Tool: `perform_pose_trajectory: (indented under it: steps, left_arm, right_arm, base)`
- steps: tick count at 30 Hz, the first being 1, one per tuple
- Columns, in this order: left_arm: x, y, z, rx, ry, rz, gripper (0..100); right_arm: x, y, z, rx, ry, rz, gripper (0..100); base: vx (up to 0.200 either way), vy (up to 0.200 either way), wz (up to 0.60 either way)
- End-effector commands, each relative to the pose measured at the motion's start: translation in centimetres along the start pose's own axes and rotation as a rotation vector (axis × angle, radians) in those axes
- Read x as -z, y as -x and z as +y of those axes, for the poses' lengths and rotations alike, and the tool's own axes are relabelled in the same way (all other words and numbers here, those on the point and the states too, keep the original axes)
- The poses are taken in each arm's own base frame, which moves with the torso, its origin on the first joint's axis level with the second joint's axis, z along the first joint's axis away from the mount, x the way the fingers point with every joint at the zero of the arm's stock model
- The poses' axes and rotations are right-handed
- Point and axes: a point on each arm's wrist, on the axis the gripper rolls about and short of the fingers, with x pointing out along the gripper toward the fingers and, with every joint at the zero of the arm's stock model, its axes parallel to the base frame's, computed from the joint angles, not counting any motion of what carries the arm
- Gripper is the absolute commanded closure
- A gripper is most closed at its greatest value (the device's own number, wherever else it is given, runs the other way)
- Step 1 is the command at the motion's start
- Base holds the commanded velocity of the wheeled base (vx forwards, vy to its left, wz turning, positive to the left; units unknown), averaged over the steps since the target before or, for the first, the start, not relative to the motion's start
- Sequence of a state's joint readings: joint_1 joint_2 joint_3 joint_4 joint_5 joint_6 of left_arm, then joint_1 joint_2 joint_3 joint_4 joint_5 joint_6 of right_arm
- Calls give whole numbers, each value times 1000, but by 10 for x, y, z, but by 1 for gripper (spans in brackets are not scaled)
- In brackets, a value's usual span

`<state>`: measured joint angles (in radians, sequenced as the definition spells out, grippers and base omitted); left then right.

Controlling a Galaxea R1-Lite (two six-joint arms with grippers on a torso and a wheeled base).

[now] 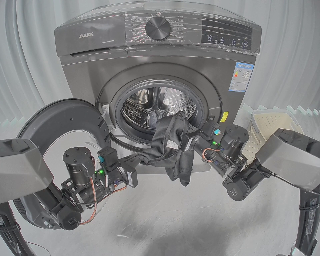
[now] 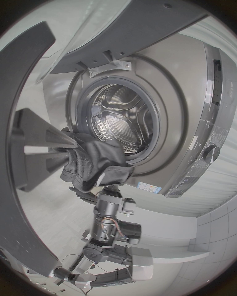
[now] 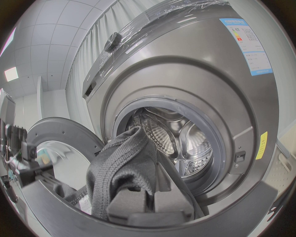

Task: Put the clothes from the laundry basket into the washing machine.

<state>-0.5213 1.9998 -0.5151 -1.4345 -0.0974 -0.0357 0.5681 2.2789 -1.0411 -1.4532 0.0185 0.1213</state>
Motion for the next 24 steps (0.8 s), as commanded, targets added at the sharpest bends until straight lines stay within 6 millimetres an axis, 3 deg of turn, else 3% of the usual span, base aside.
perform_pose_trajectory:
  steps: [1,16,20,24]
  left_arm:
    - [24,-3,2,0,5,72,0]
    - [54,40,-5,91,-13,213,0]
    - [50,33,-5,96,-14,183,0]
    - [37,3,0,79,-21,76,0]
  right_arm:
    - [-11,0,2,-7,0,-28,100]
    - [-17,-3,-3,5,4,-49,100]
    - [-16,-2,2,-9,1,-52,100]
    - [-17,2,14,-37,-7,-60,100]
  base:
    - [0,0,0]
    - [0,0,0]
    - [0,0,0]
    - [0,0,0]
